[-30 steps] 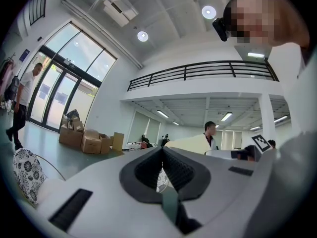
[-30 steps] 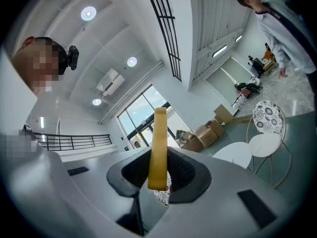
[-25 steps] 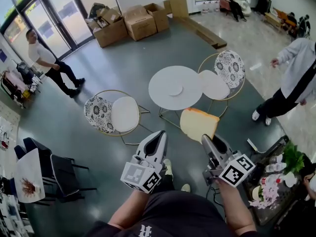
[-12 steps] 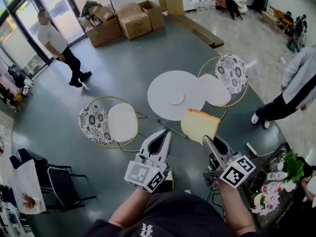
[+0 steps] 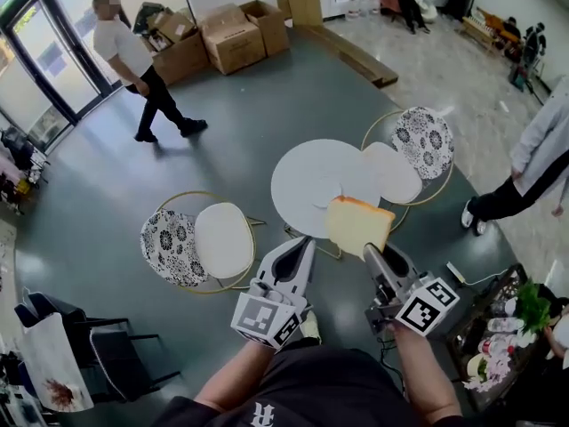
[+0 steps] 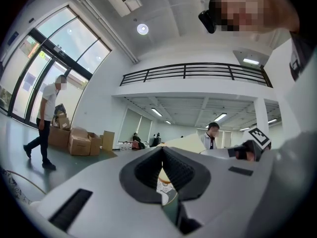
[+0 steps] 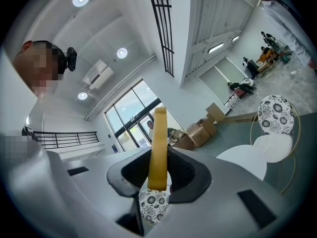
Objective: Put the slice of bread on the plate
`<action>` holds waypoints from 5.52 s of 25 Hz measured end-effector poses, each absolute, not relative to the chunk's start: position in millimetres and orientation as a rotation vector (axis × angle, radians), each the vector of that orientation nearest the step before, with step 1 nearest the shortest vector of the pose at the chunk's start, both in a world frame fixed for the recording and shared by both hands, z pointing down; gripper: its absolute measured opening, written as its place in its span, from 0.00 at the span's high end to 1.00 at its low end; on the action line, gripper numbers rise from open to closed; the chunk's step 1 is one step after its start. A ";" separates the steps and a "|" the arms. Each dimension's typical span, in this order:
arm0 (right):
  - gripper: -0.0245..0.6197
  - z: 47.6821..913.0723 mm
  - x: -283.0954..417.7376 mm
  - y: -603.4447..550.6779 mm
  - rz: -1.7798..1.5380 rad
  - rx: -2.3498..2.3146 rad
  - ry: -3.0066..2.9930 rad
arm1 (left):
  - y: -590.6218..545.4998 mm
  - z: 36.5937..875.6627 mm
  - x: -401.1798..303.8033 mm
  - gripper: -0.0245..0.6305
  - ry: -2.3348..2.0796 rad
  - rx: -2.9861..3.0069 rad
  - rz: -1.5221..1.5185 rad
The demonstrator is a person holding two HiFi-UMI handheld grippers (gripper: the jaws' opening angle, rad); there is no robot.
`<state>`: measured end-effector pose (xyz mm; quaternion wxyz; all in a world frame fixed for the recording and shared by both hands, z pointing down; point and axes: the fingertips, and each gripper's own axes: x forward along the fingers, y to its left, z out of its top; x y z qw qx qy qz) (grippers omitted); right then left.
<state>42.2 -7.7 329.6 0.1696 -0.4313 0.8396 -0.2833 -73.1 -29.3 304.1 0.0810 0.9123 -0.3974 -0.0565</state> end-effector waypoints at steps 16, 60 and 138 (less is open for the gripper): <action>0.82 344.7 22.0 -84.6 -0.841 -1.266 2.363 | -100.9 322.2 -96.9 0.95 -1.174 2.741 -0.165; 0.82 660.0 53.9 -308.7 -1.432 -1.071 2.367 | -311.3 527.8 -33.1 0.95 -1.239 2.665 -0.099; 0.94 523.8 35.0 -315.0 -0.821 -1.428 2.816 | -301.6 488.2 -21.9 0.95 -1.175 2.548 0.097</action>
